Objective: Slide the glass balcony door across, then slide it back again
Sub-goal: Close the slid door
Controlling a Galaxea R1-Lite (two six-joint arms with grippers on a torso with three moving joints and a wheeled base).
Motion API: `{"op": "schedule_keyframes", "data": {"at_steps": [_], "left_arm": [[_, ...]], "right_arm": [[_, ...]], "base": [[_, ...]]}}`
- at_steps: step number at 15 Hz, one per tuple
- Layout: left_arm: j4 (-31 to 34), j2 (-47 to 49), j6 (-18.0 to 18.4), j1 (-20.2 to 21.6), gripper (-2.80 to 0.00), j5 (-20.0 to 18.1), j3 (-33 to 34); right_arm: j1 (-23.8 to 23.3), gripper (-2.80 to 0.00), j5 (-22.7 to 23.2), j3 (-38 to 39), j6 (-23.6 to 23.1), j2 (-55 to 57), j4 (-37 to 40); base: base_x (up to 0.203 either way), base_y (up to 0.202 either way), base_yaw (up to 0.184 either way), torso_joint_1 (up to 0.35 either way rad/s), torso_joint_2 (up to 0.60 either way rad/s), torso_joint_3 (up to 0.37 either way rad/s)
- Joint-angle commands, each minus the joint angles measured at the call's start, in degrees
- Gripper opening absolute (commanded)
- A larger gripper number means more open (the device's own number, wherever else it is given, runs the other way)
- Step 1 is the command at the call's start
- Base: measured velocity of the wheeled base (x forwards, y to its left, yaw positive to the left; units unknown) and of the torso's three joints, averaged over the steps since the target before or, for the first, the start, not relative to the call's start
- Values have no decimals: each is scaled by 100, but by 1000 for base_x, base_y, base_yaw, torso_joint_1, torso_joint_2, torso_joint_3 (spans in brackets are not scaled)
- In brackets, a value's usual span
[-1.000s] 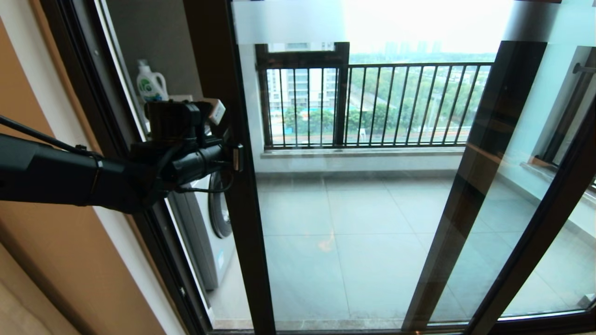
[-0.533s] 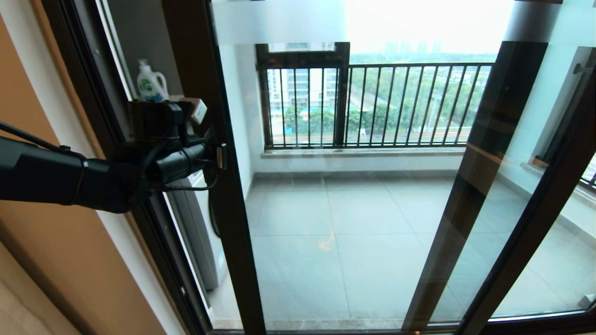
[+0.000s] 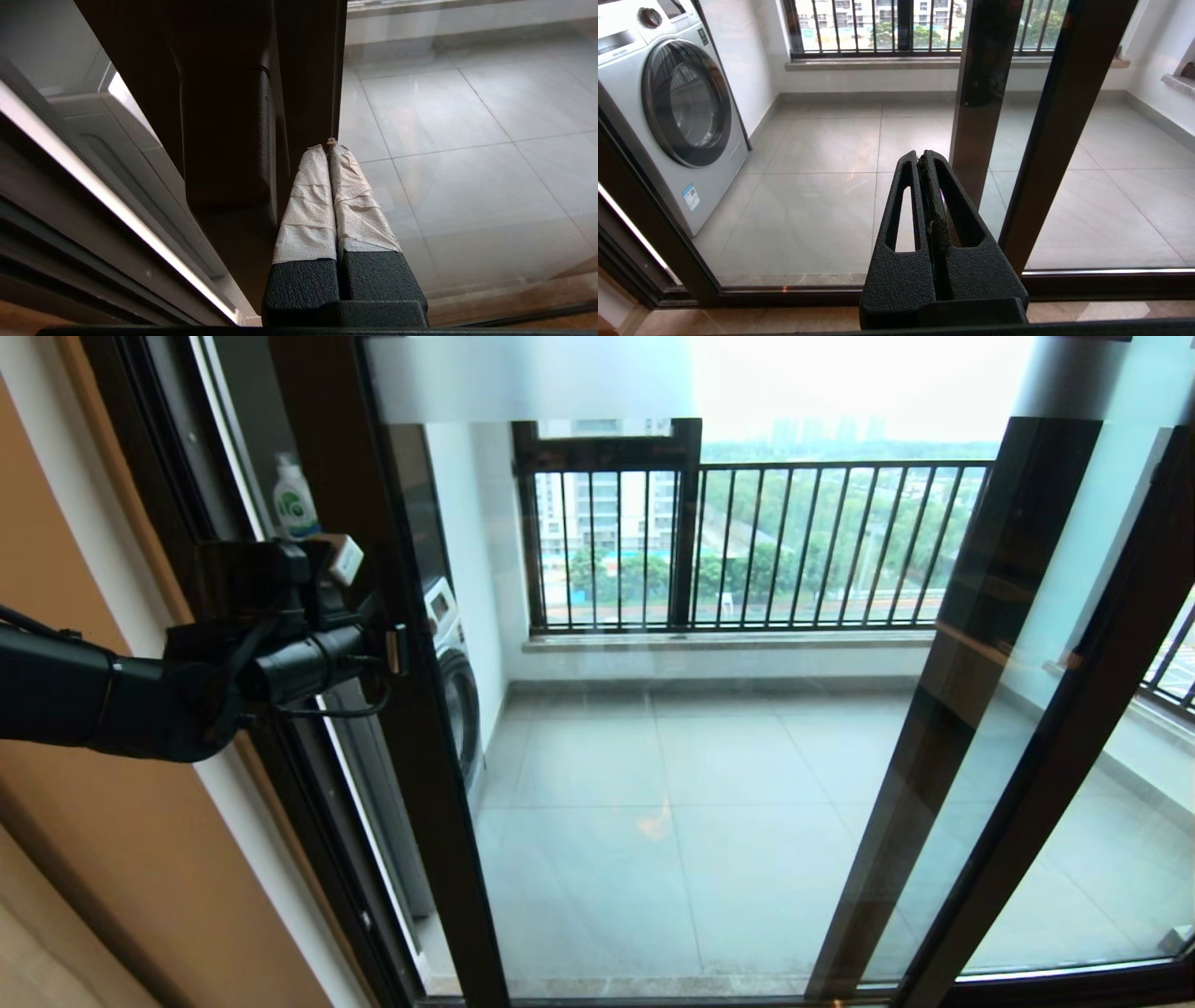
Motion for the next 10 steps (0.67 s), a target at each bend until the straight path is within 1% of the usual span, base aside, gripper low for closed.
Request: {"op": "schedule_keyframes", "data": {"at_steps": [1,6,10], "left_arm": [[-18,-82,1,140,-280,-68,41],[-18,-164,-8,638,-280,-314,128],[-18,-370,-8,876,-280,-484,290]], "right_arm": [[1,-280,3,70,1,7,-5],[1,-280,3,70,-7,7,-5],[1,-280,3,70,1,7,-5]], "base": [[0,0,0,0,0,0],[0,0,0,0,0,0],[0,0,0,0,0,0]]}}
